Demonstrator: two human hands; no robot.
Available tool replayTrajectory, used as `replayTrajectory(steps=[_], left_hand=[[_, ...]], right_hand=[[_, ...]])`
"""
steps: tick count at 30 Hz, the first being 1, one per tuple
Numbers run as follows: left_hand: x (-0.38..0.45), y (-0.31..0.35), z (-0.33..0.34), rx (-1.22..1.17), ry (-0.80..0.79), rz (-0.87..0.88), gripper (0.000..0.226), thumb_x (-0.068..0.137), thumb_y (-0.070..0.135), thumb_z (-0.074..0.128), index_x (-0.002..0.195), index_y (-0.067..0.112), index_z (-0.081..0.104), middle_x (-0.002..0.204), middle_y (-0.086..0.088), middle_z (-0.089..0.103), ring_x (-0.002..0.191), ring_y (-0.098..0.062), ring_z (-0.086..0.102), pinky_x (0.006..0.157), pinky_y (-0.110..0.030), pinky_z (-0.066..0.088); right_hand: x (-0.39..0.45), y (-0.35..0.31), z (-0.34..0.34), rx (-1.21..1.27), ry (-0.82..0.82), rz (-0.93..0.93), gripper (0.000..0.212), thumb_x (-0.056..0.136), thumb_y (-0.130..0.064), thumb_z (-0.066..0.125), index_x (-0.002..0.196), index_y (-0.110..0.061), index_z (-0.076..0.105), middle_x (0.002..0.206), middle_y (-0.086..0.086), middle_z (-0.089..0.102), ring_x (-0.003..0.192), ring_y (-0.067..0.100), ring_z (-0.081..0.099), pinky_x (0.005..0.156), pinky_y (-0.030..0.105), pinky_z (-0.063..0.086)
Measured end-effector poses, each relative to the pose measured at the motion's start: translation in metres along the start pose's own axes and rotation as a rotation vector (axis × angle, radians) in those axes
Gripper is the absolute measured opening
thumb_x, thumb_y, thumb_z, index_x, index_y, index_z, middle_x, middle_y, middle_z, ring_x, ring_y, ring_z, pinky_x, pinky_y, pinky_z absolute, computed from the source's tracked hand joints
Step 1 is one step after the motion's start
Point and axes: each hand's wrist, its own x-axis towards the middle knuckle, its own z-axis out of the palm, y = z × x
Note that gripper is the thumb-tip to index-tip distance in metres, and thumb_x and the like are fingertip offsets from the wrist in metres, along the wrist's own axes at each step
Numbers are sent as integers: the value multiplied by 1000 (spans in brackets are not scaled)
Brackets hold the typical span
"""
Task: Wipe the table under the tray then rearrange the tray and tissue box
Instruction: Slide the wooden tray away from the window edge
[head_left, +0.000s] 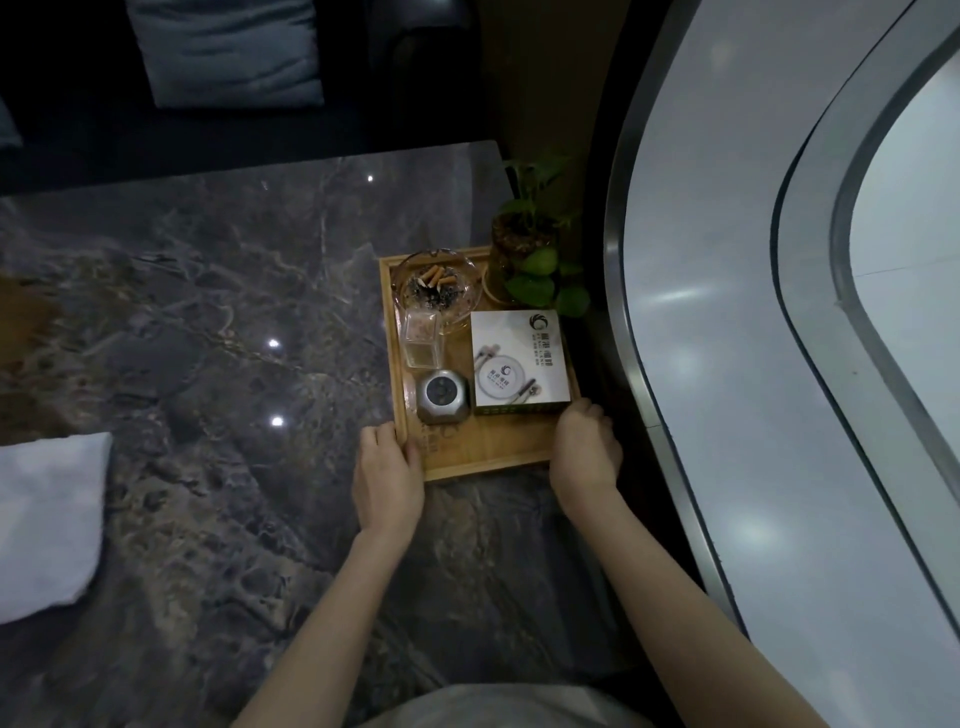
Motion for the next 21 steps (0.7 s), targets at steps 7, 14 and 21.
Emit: replayTrajectory(steps=[7, 14, 21], left_hand=[[1, 5, -1, 130, -29, 10, 19, 92, 18, 46, 103, 4, 49, 105, -15, 51, 91, -28, 56, 69, -36, 44], [2, 16, -10, 34, -79, -82, 20, 93, 12, 39, 108, 0, 45, 112, -20, 52, 97, -31, 53, 78, -42, 44], [23, 19, -23, -387, -136, -293, 34, 94, 23, 39, 109, -3, 54, 112, -22, 59, 95, -29, 52, 78, -34, 37]], right_hand=[[-3, 0, -3, -10, -7, -30, 40, 85, 4, 56, 122, 5, 39, 122, 20, 53, 110, 28, 54, 76, 34, 52], [-13, 6, -18, 114, 36, -44, 29, 85, 10, 46, 113, 3, 47, 117, 20, 54, 107, 31, 54, 76, 35, 49], [-17, 10, -23, 220, 93, -70, 26, 87, 7, 41, 112, 4, 47, 115, 20, 53, 103, 33, 55, 75, 36, 46]])
